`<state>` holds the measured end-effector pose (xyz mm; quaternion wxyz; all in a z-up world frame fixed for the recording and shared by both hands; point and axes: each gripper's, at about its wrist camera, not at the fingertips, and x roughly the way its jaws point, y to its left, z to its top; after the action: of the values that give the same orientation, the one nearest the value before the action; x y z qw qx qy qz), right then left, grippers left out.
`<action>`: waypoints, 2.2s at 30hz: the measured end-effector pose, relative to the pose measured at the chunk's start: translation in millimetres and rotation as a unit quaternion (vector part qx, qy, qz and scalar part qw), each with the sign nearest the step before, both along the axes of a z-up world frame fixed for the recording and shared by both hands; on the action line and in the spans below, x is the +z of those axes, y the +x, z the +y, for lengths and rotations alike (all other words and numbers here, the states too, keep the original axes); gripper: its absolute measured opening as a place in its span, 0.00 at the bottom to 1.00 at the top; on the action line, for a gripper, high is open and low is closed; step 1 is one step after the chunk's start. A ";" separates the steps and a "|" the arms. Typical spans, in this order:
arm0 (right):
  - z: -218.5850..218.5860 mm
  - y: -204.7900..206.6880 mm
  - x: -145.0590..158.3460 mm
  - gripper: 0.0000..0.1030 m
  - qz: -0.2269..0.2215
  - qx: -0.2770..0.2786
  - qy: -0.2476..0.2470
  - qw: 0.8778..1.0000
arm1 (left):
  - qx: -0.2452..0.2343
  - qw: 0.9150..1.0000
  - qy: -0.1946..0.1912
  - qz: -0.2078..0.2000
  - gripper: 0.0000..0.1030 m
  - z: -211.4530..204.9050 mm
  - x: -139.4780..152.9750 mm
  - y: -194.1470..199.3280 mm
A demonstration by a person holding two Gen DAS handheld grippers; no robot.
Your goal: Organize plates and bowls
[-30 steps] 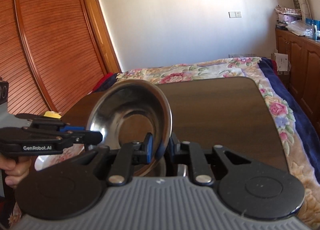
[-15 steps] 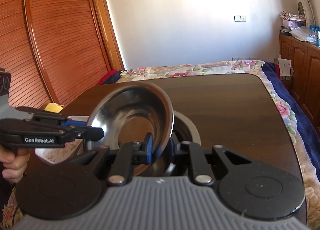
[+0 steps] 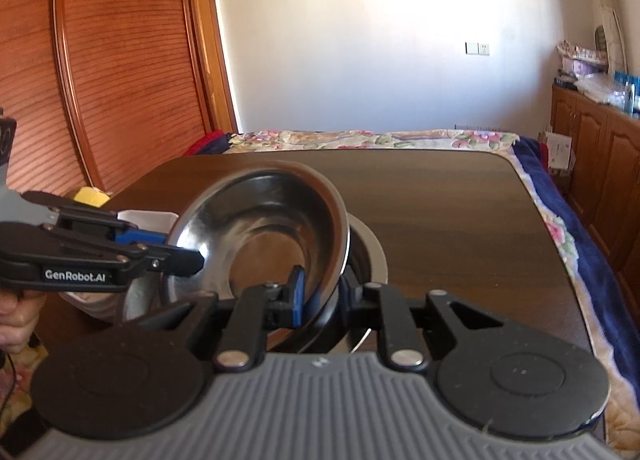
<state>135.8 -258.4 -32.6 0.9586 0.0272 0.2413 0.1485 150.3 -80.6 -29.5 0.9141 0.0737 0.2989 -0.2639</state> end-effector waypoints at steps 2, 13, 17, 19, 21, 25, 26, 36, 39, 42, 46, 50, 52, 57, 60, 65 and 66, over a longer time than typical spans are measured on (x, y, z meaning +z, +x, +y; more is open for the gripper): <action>2.4 -1.1 -0.2 0.21 -0.004 0.000 -0.010 1.000 | 0.001 1.000 -0.001 0.000 0.22 1.1 -0.3 -0.5; 4.2 -1.2 3.1 0.22 -0.007 -0.003 -0.026 1.000 | 0.004 1.000 -0.015 -0.001 0.22 8.5 -0.4 -1.2; 5.2 -1.3 1.9 0.22 -0.008 -0.004 -0.030 1.000 | 0.005 1.000 -0.015 -0.002 0.22 8.8 -0.2 -2.4; 6.0 -0.8 2.1 0.22 -0.008 -0.005 -0.032 0.999 | 0.006 1.000 -0.016 -0.003 0.22 8.8 0.2 -3.6; 6.9 -1.2 2.1 0.22 -0.009 -0.006 -0.035 0.999 | 0.006 1.000 -0.017 -0.005 0.22 8.6 0.8 -3.7; 7.4 -1.6 2.5 0.22 -0.011 -0.007 -0.040 0.999 | 0.010 1.000 -0.020 -0.009 0.22 10.3 1.2 -6.2; 8.2 -1.8 2.7 0.22 -0.012 -0.008 -0.041 0.999 | 0.010 1.000 -0.021 -0.009 0.22 10.7 1.2 -6.6; 4.4 -7.5 3.0 0.22 -0.035 -0.019 -0.017 0.999 | 0.028 0.998 -0.037 -0.049 0.57 12.4 2.4 -23.0; 4.1 -12.4 0.9 0.24 -0.057 -0.031 -0.007 0.998 | 0.039 0.996 -0.050 -0.057 0.67 13.6 -0.8 -24.9; 4.0 -15.8 -2.6 0.37 -0.080 -0.046 -0.003 0.996 | 0.057 0.994 -0.059 -0.072 0.79 15.8 -7.0 -28.0; 7.8 -19.5 -11.9 0.63 -0.113 -0.067 -0.017 0.991 | 0.073 0.992 -0.068 -0.077 0.82 15.9 -16.5 -29.9; 7.0 -17.5 -24.6 0.77 -0.115 -0.073 -0.008 0.991 | 0.082 0.991 -0.069 -0.082 0.82 12.6 -21.2 -30.7; 6.3 -16.0 -30.0 0.83 -0.112 -0.072 -0.002 0.991 | 0.085 0.991 -0.069 -0.082 0.82 11.2 -23.2 -30.8; 5.5 -21.0 -33.2 0.86 -0.126 -0.074 0.011 0.989 | 0.093 0.990 -0.075 -0.074 0.82 11.4 -28.1 -32.0; 3.0 -20.7 -31.0 0.87 -0.129 -0.075 0.016 0.989 | 0.090 0.990 -0.076 -0.073 0.81 11.1 -28.3 -31.9; 4.7 -18.7 -31.3 0.87 -0.119 -0.075 0.014 0.990 | 0.085 0.992 -0.069 -0.069 0.67 10.0 -28.6 -31.7; 5.2 -18.4 -31.4 0.86 -0.118 -0.075 0.013 0.990 | 0.086 0.992 -0.068 -0.067 0.62 10.1 -29.0 -32.1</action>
<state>117.4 -253.1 -64.0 0.9884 0.0399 0.1220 0.0814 118.2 -70.6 -58.5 0.9542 0.0027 0.2233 -0.1991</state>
